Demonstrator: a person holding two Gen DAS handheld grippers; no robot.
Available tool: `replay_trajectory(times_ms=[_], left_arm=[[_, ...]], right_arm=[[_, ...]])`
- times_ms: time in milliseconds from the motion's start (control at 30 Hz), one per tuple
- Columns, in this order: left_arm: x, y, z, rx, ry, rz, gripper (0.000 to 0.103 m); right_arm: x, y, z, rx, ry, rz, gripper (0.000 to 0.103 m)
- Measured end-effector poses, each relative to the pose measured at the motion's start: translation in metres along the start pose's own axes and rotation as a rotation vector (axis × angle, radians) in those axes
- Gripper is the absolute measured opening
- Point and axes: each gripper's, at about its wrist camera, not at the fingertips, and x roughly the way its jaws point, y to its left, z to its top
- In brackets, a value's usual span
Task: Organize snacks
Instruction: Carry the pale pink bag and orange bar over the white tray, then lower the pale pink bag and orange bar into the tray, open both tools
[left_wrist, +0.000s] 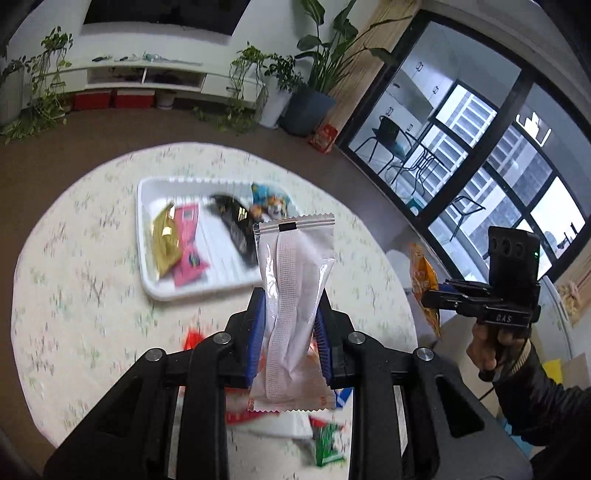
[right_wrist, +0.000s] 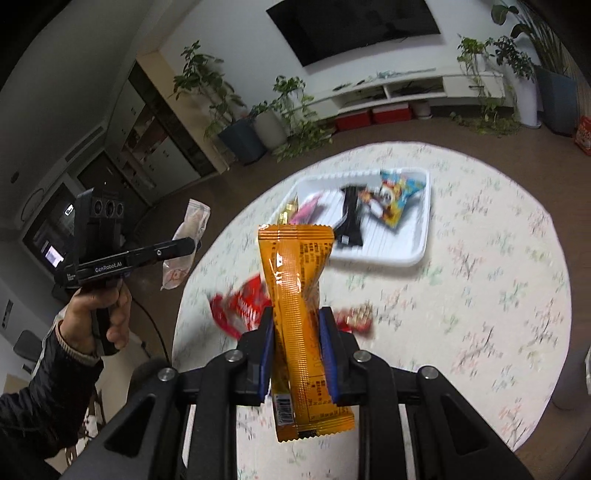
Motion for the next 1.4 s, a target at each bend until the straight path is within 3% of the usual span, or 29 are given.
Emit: replay_trajectory(times_ms=[300,533,900,1400], left_arm=[[0.033,0.007,0.080,-0.016,-0.013,-0.005,0.023],[0.079,0.036,0.106,-0.087,0.015,0.022,0.023],[0.165,0.070,0.103,-0.139,0.100,0.044,0.023],[0.219,0.096,0.086,-0.161,0.155,0.104,0.023]], right_arm=[[0.017,-0.003,0.084,0.004,-0.106,-0.034,0.025],[0.069,-0.011,0.114,0.008,-0.076,-0.079,0.025],[0.152,-0.040,0.112,0.051,0.024,-0.203,0.025],[0.191,-0.064,0.100,0.055,0.090,-0.298,0.025]])
